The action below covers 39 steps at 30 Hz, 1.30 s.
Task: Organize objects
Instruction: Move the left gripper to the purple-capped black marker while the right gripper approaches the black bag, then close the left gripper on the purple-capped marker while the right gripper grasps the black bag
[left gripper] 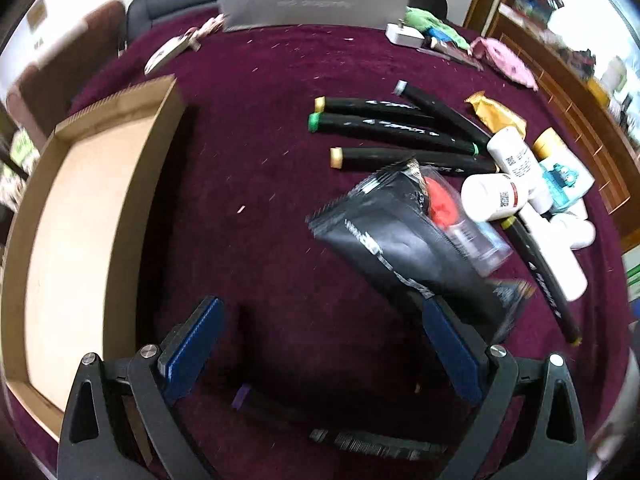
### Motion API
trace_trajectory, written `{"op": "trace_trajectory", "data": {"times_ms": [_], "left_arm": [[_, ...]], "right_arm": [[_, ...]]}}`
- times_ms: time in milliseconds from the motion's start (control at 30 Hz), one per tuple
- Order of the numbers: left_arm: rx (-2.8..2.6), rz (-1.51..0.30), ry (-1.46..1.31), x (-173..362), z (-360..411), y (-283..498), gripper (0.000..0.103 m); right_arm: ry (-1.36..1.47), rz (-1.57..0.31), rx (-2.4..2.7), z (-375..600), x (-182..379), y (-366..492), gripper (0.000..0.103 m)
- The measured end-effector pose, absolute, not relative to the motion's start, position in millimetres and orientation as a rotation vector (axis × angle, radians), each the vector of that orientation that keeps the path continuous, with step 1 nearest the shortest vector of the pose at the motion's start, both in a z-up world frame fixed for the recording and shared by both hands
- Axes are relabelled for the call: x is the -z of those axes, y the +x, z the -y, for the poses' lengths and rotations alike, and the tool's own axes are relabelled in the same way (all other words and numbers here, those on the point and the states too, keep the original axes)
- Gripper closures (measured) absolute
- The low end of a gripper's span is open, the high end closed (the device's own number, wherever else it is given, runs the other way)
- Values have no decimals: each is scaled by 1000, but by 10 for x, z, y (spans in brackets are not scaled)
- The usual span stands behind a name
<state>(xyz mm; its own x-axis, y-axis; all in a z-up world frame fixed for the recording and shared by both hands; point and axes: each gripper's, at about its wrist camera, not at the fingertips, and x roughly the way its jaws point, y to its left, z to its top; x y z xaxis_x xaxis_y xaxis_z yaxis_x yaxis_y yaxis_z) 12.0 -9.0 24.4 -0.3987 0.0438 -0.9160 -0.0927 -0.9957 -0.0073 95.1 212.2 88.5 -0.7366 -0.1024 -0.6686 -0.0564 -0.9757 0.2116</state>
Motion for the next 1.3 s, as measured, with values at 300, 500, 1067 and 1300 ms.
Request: {"op": "trace_trajectory", "data": {"times_ms": [300, 500, 1067, 1300], "left_arm": [[-2482, -118, -1552, -200, -202, 80, 103], [-2392, 21, -1470, -337, 92, 241, 103], [-2225, -795, -960, -659, 229, 1351, 101], [-1919, -1042, -953, -359, -85, 1090, 101]], "right_arm": [[1144, 357, 2887, -2140, -906, 925, 1], [1172, 364, 2872, -2160, -897, 877, 1], [1266, 174, 2731, -1833, -787, 746, 1], [1309, 246, 2747, -1961, -793, 734, 1]]}}
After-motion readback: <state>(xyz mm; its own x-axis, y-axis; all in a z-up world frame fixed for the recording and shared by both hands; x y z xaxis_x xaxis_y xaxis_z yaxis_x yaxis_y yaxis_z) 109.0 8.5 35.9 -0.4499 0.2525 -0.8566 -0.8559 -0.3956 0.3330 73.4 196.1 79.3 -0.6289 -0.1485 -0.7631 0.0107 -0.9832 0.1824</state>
